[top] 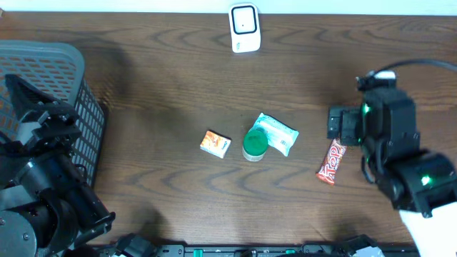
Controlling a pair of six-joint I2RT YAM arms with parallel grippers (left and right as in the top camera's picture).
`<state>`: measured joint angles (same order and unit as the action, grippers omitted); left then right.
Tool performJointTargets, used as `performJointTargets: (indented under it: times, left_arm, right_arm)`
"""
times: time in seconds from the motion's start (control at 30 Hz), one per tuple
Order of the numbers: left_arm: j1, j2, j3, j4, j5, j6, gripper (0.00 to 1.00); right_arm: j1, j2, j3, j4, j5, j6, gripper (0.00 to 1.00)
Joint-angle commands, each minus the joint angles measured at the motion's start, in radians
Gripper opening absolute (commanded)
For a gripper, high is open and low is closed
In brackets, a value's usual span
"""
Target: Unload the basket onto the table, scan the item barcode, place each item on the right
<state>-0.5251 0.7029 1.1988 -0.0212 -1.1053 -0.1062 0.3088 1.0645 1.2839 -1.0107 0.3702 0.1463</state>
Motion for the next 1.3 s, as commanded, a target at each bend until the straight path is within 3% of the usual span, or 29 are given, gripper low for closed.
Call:
performJointTargets:
  times: [0.0,0.43,0.8,0.97,1.0,1.07,1.27]
  left_arm:
    - [0.005,0.0,-0.006,0.003,-0.002,-0.013,0.81]
    - [0.005,-0.001,-0.006,0.007,-0.002,-0.031,0.81]
    - [0.005,-0.079,-0.006,0.01,-0.002,-0.03,0.81]
    - [0.005,-0.108,-0.006,0.005,-0.002,-0.03,0.81]
    - [0.005,-0.109,-0.006,0.005,-0.002,-0.03,0.81]
    - [0.005,-0.109,-0.006,0.005,-0.002,-0.031,0.81]
    - [0.005,-0.109,-0.006,0.004,-0.002,-0.031,0.81]
  right_arm:
    - [0.017,0.082,0.072,-0.143,0.13,-0.23,0.99]
    - [0.305,0.277,-0.03,-0.342,0.384,0.017,0.99]
    - [0.321,0.441,-0.067,-0.337,0.107,0.1,0.99]
    - [0.285,0.507,-0.074,-0.398,0.03,0.455,0.99]
    - [0.269,0.523,-0.078,-0.407,-0.019,0.518,0.94]
    - [0.251,0.548,-0.092,-0.404,-0.077,0.578,0.83]
    - [0.241,0.654,-0.164,-0.402,-0.064,0.728,0.81]
